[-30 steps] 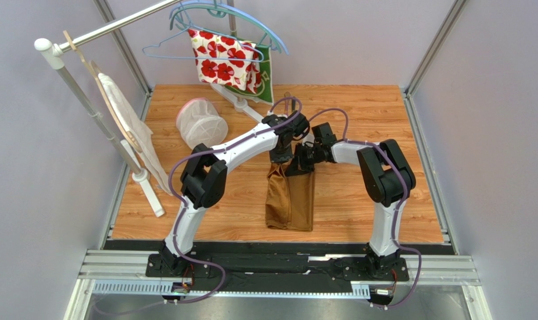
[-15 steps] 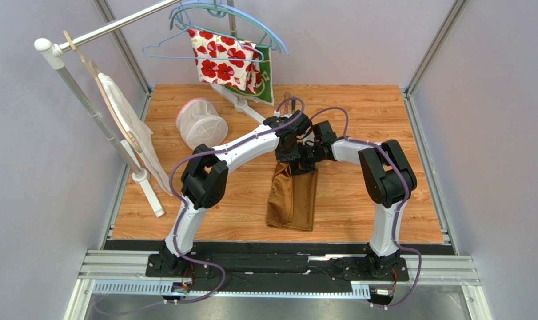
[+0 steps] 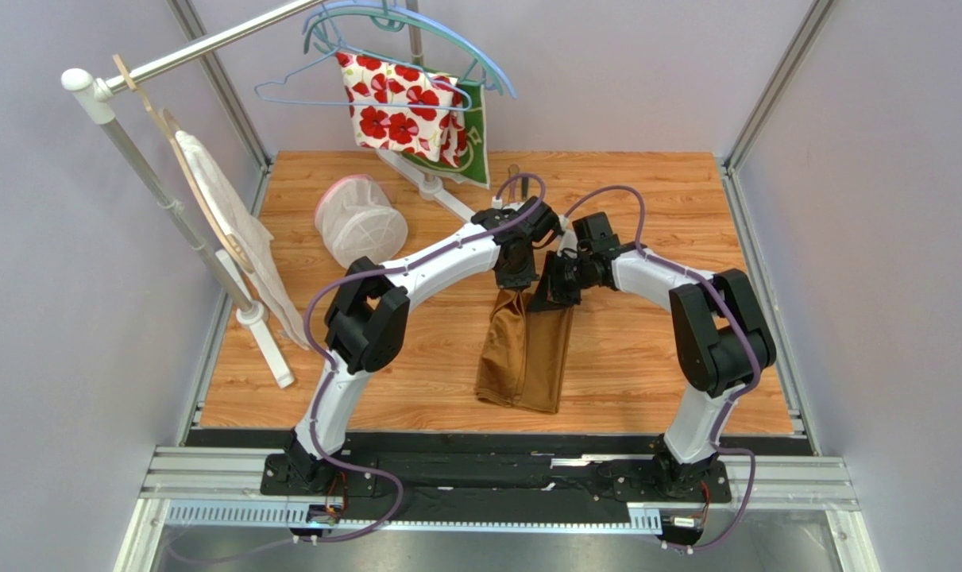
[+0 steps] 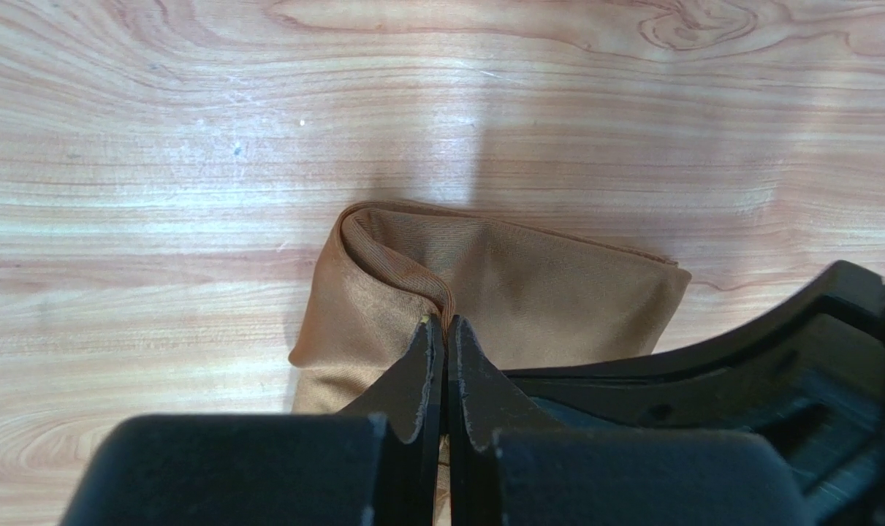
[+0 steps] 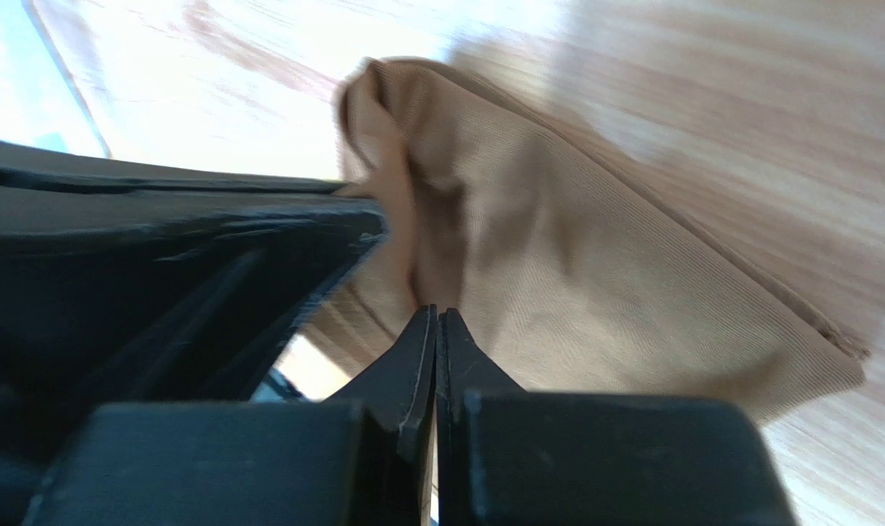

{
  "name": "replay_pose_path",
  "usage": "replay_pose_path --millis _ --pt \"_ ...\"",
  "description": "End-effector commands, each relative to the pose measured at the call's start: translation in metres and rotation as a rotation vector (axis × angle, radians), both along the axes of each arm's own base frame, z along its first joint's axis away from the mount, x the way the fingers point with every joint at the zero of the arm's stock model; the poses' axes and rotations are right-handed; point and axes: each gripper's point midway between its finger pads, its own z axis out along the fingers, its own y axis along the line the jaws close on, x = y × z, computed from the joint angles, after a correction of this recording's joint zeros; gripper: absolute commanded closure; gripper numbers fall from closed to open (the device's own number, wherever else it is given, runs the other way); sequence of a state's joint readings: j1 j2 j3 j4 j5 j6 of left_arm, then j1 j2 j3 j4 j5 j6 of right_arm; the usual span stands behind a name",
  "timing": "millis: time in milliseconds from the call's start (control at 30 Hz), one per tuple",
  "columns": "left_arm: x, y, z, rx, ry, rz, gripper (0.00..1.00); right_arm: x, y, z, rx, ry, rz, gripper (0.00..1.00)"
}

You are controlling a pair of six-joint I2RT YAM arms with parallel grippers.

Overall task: Fold the napkin into a case and place the utensils inside
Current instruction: Fold the lower triangle-folded napkin at the center of the board.

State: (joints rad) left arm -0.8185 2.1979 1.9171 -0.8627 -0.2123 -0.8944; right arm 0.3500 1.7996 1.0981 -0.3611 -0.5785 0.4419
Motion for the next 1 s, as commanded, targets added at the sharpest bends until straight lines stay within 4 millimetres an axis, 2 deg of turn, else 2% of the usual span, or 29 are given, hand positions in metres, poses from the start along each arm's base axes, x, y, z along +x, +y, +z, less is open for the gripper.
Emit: replay_pose_path --millis 0,167,333,433,567,733,967 --pt "0.002 -0.011 -0.002 -0.033 -0.007 -0.019 1.0 0.005 -0.007 -0.014 -0.052 -0.011 -0.005 1.0" --pt "0.003 -0.014 -0.006 -0.038 -0.004 -0.013 1.0 0.01 -0.01 -0.036 -0.077 0.018 0.001 1.0" --pt "0.005 -0.021 -0.012 -0.062 0.002 -0.023 1.0 0.011 -0.012 -0.046 -0.093 0.03 -0.008 1.0" --pt "0.007 -0.026 -0.016 -0.076 0.0 -0.031 1.0 0.011 -0.012 -0.045 -0.09 0.032 -0.007 1.0" --pt "0.008 -0.029 -0.023 -0.083 0.0 -0.03 1.0 0.014 -0.013 -0.027 -0.08 -0.003 -0.022 1.0" --pt "0.01 -0.031 -0.029 -0.096 -0.007 -0.013 1.0 0.012 -0.025 -0.002 -0.105 -0.014 -0.074 1.0" --pt "0.011 -0.035 -0.036 -0.114 -0.009 -0.016 1.0 0.005 -0.036 0.012 -0.109 -0.027 -0.098 1.0"
